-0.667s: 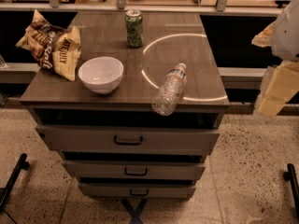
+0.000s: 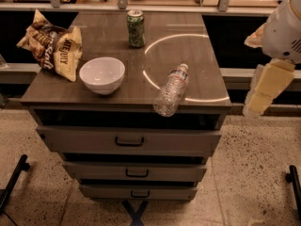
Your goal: Place water bottle into white bowl
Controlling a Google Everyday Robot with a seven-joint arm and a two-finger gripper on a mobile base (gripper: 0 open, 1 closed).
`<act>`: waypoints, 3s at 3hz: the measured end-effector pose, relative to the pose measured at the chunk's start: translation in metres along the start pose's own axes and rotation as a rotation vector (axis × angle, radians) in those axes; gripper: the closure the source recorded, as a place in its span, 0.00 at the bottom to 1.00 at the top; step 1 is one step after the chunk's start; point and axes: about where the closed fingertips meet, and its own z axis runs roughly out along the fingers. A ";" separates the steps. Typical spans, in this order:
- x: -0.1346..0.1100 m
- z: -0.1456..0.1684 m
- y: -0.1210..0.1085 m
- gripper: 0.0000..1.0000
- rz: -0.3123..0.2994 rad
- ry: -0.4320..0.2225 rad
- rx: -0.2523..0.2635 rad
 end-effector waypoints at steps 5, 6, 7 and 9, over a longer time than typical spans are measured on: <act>-0.060 0.072 -0.088 0.00 0.344 -0.021 0.041; -0.083 0.083 -0.105 0.00 0.553 0.016 0.018; -0.087 0.089 -0.110 0.00 0.739 0.019 0.003; -0.101 0.109 -0.089 0.00 0.979 0.074 0.113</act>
Offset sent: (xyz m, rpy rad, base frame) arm 0.1540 0.0581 -0.0455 0.2408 -0.0504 -0.5896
